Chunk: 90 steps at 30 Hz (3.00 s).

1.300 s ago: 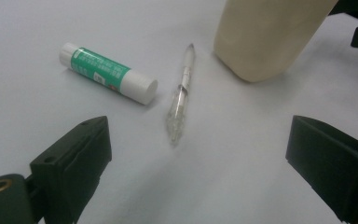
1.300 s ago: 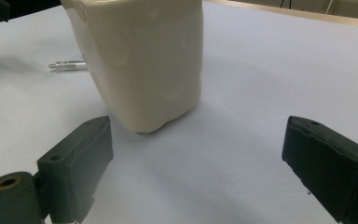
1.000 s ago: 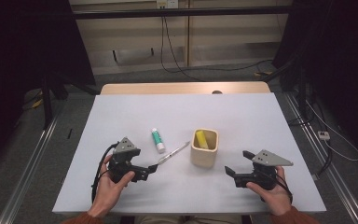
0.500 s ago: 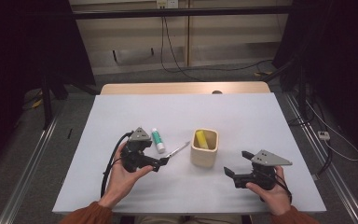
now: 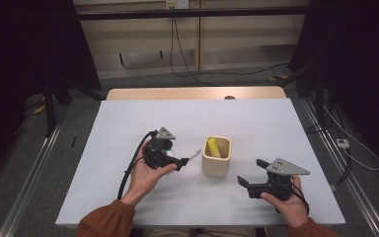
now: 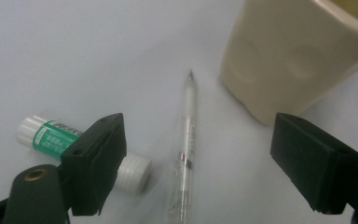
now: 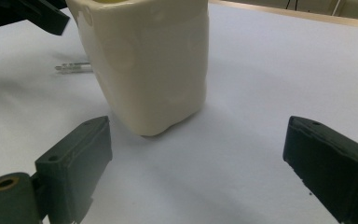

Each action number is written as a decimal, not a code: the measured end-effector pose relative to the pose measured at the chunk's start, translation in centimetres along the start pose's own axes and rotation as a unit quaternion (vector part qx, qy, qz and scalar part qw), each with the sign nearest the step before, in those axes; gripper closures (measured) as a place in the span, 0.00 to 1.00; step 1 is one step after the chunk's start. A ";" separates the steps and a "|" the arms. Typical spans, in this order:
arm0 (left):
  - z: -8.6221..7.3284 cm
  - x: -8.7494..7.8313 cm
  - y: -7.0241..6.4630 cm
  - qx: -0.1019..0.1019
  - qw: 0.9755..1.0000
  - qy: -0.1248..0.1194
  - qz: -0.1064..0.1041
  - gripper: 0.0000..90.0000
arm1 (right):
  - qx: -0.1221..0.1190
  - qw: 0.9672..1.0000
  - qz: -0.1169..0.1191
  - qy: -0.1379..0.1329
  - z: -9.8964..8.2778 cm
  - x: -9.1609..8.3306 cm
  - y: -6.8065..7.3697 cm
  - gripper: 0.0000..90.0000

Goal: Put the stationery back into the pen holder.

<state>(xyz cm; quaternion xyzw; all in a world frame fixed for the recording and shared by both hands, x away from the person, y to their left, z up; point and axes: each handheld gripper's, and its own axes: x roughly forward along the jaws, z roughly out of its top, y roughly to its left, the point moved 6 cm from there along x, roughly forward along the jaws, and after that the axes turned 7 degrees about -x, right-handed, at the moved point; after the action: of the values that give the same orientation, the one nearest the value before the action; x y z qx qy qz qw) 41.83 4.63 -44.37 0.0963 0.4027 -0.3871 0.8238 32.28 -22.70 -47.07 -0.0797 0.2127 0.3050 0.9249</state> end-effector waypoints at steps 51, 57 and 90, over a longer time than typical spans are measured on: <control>0.5 6.7 -0.5 -0.006 0.994 0.108 0.008 0.85 | -0.003 1.000 0.004 0.000 0.0 0.1 0.1 0.09; 0.7 6.8 -0.6 -0.012 0.993 0.118 0.011 0.87 | -0.005 1.000 0.005 0.000 0.0 0.1 0.1 0.09; 1.7 2.9 -0.3 -0.032 0.999 0.039 -0.020 0.89 | -0.002 1.000 0.004 0.001 -0.1 0.1 0.0 0.09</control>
<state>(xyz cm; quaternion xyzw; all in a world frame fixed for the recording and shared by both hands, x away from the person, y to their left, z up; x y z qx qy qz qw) 43.72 1.99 -45.37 0.0767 0.4486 -0.3863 0.8023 32.33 -22.64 -47.16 -0.0811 0.2131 0.3087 0.9234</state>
